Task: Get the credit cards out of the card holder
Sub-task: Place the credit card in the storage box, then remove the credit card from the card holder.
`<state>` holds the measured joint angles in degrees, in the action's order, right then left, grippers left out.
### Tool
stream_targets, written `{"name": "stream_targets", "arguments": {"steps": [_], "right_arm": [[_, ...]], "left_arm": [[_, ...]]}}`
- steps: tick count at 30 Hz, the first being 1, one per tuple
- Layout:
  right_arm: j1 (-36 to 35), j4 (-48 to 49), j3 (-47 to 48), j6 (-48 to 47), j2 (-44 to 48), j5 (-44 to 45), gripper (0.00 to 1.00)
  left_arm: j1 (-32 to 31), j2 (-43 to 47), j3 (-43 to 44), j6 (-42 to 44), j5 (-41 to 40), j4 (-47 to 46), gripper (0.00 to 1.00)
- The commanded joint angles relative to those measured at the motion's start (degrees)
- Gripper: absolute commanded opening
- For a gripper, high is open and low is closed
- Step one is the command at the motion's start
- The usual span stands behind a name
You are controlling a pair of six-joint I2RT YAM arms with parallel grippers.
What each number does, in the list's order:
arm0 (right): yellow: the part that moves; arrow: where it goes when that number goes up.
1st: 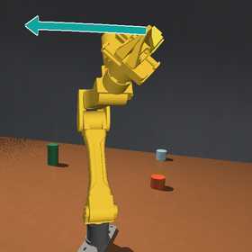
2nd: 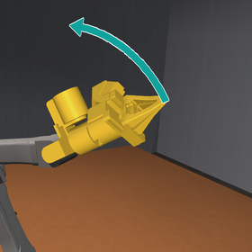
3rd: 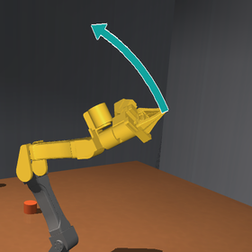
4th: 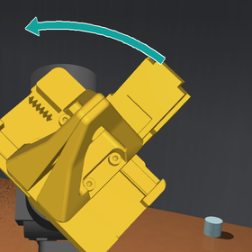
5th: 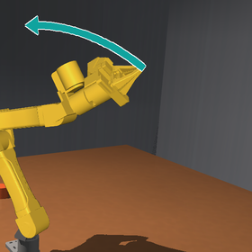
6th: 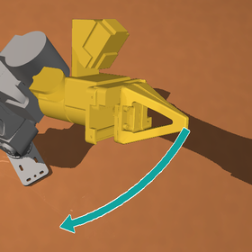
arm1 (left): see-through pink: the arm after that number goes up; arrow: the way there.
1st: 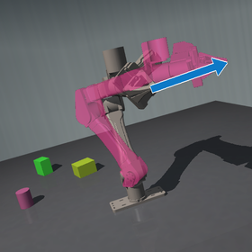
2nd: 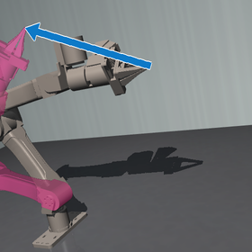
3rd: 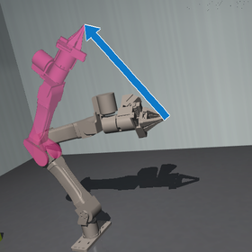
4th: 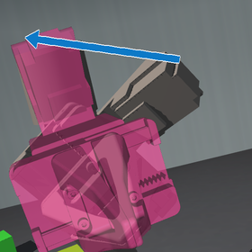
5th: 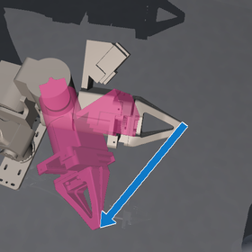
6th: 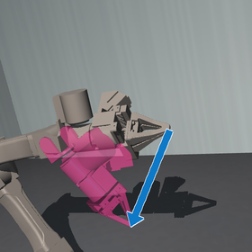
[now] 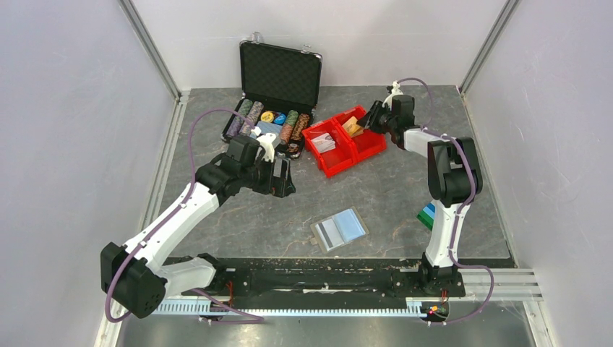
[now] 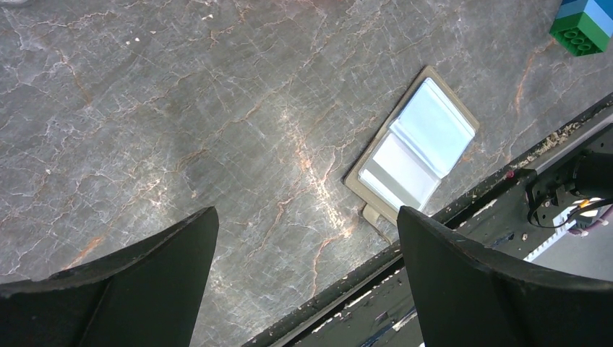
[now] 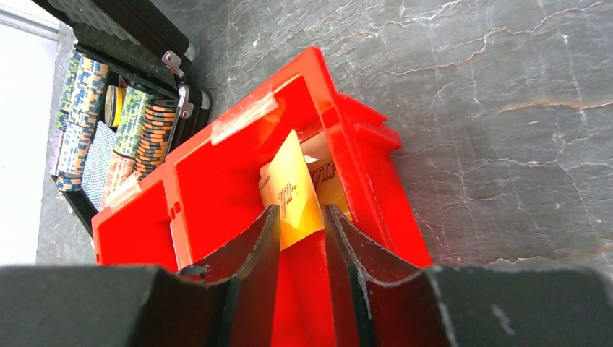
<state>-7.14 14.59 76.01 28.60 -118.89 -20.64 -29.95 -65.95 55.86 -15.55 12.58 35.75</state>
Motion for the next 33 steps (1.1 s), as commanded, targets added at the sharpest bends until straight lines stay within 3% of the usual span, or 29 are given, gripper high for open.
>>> {"name": "stream_targets", "arguments": {"steps": [1, 11, 18, 24, 33], "right_arm": [[-0.16, -3.22, 3.89, -1.89, 3.59, 1.97, 0.32], [-0.47, -14.05, 4.32, -7.81, 13.03, 4.7, 0.43], [-5.14, -18.26, -9.33, -10.4, 26.5, 6.0, 0.44], [-14.33, -21.36, -22.47, -13.46, 39.3, 8.83, 0.44], [-28.39, -21.38, -38.73, -8.39, 53.19, 11.76, 0.44]], "left_arm": [[0.06, 1.31, -0.22, 3.08, 0.63, -1.64, 1.0], [0.07, 1.05, -0.04, -1.01, -2.43, -1.09, 1.0], [0.07, 2.59, -0.89, -2.5, -0.3, -0.34, 1.0], [0.09, 4.65, -3.05, -5.02, 2.32, -0.17, 1.0], [-0.21, 4.7, -8.28, -10.11, 10.29, -1.76, 0.91]]}}
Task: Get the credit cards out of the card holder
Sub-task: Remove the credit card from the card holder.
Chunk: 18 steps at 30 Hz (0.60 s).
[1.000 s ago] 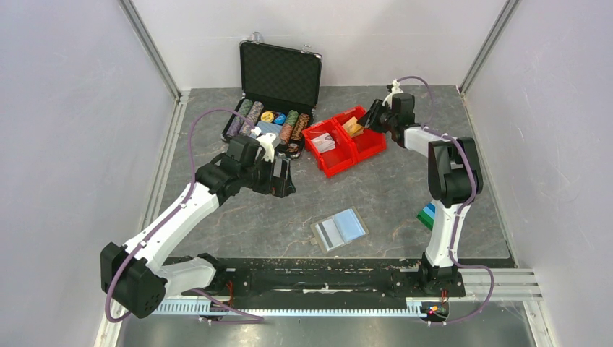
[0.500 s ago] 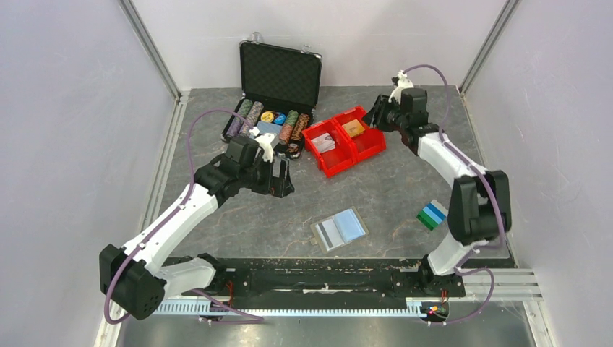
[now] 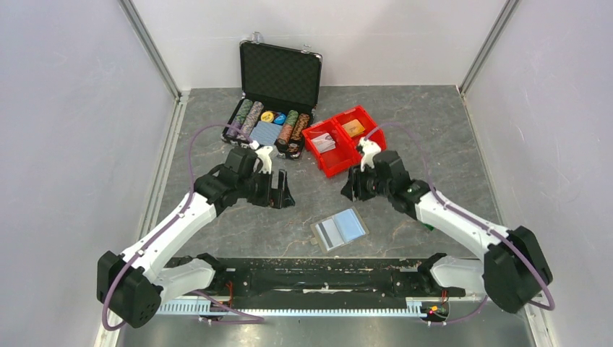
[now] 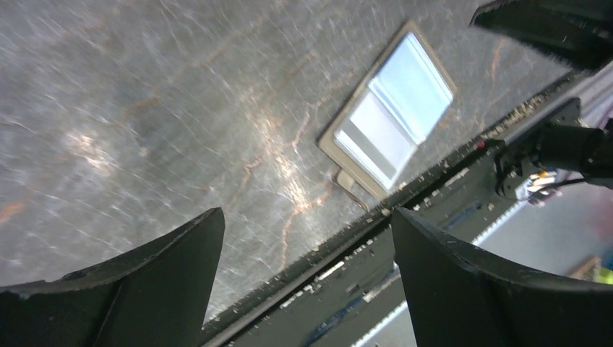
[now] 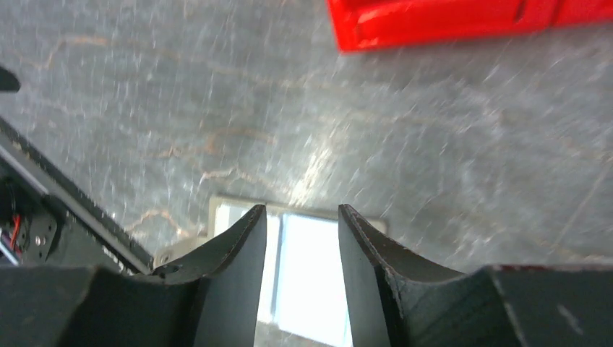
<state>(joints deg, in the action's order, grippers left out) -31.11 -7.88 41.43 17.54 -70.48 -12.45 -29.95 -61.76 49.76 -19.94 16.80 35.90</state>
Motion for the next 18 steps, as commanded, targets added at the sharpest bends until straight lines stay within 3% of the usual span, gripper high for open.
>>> {"name": "stream_targets", "arguments": {"steps": [1, 5, 11, 18], "right_arm": [[-6.61, 1.59, -5.62, 3.47, 5.71, 4.99, 0.47], [-14.4, 3.6, -9.74, 7.16, 7.47, 11.09, 0.59], [-19.15, 4.86, -13.02, 10.63, 9.43, 15.67, 0.61], [-19.78, 7.05, -17.5, 12.37, 16.13, 18.53, 0.62]], "left_arm": [[-0.51, 0.42, -3.04, -6.6, 6.23, -2.55, 0.9], [-2.94, 0.96, -8.67, -12.87, 5.77, -9.63, 0.89], [-13.28, -5.93, -16.86, -25.0, 4.06, -28.15, 0.87], [-19.3, -14.3, -15.92, -27.18, -2.02, -30.7, 0.82]]}}
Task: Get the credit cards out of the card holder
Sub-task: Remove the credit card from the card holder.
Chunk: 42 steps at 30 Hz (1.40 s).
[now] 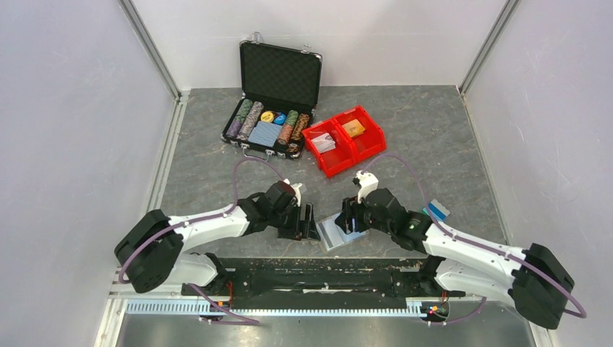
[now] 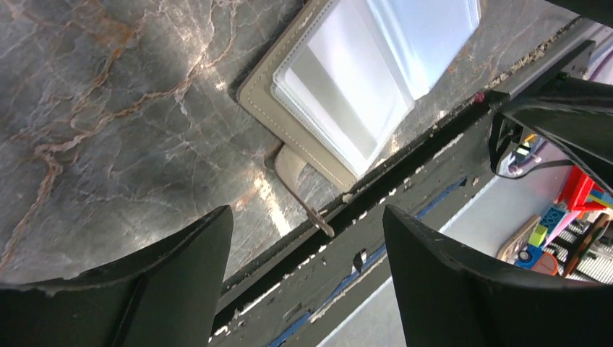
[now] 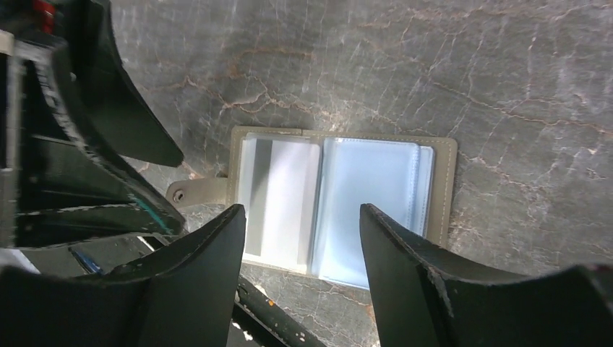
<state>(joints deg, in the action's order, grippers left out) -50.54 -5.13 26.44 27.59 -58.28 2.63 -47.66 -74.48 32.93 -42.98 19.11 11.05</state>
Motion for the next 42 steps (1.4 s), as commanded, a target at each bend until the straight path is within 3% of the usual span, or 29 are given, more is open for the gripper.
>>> {"name": "stream_targets", "arguments": {"steps": [1, 7, 12, 17, 18, 24, 34, 42], "right_arm": [[-0.33, 4.33, -3.13, 2.4, 4.84, 3.56, 0.62], [-0.34, 4.59, -4.44, 1.54, 7.62, 3.75, 0.63], [-0.69, 8.69, -5.9, 1.23, 7.0, 2.6, 0.66], [-1.98, 9.96, -5.16, 0.74, 3.62, 2.38, 0.73], [-2.16, 10.41, -5.04, 0.65, 2.89, 2.1, 0.74], [-3.69, 11.24, -3.04, -1.03, -1.53, 1.58, 0.77], [-7.18, 11.34, 0.44, -2.19, -8.75, 1.0, 0.8], [-8.0, 9.89, 0.28, -2.71, -9.23, 5.58, 0.7]], "left_arm": [[-1.71, -1.95, 0.71, -4.13, -5.36, -5.85, 0.81], [-2.24, -4.63, -0.74, -4.37, -5.58, -9.24, 0.66], [-2.61, -5.31, -3.38, -6.39, -4.05, -14.63, 0.42], [-2.61, -3.48, -3.24, -5.63, -3.3, -13.51, 0.05], [-2.61, -2.68, -3.27, -5.58, -3.64, -13.18, 0.03], [-2.56, 2.85, -5.22, -5.63, -4.17, -15.35, 0.02], [-2.61, 3.25, -5.8, -4.95, -2.94, -16.5, 0.02], [-2.61, 4.4, -5.42, -4.53, -3.03, -14.92, 0.02]]}}
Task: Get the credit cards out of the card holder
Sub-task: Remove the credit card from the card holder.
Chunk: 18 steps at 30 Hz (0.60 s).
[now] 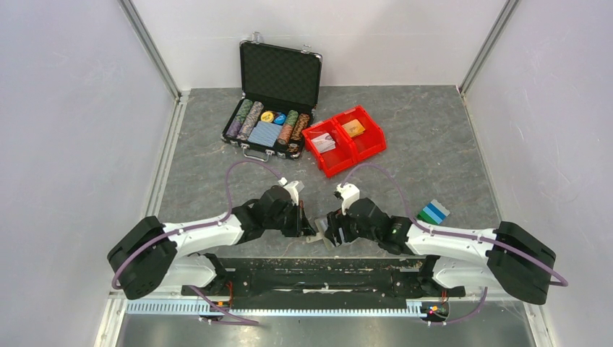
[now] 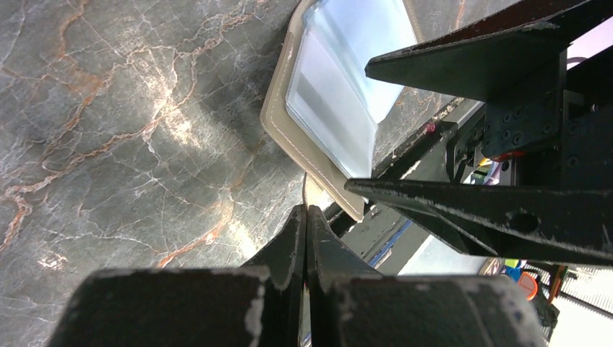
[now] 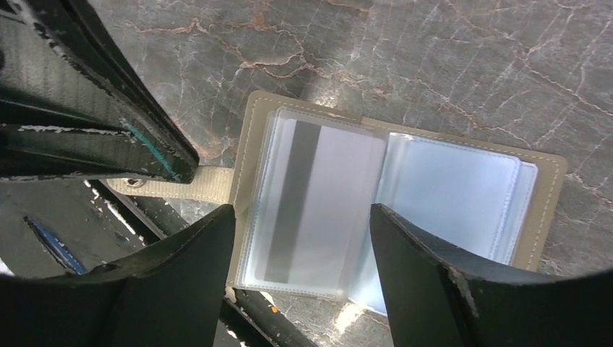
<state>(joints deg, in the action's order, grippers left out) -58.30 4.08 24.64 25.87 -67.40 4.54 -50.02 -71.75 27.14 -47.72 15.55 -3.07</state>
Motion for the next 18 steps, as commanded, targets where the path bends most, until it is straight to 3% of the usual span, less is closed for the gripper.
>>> {"name": "stream_targets", "arguments": {"steps": [1, 12, 18], "right_arm": [[-0.23, 0.6, 1.91, -1.08, -0.12, 4.0, 0.69], [-0.25, -2.69, 2.92, -1.97, 1.46, 7.44, 0.66], [-0.32, -0.1, 2.78, -1.64, 1.76, 2.18, 0.69]], "left_arm": [[-0.25, 1.87, 0.33, 0.26, 0.53, -0.75, 0.02], [-0.24, 3.85, -0.07, 0.47, -0.87, 1.05, 0.02], [-0.25, 3.97, -0.15, 0.51, -0.82, 1.19, 0.02]]}}
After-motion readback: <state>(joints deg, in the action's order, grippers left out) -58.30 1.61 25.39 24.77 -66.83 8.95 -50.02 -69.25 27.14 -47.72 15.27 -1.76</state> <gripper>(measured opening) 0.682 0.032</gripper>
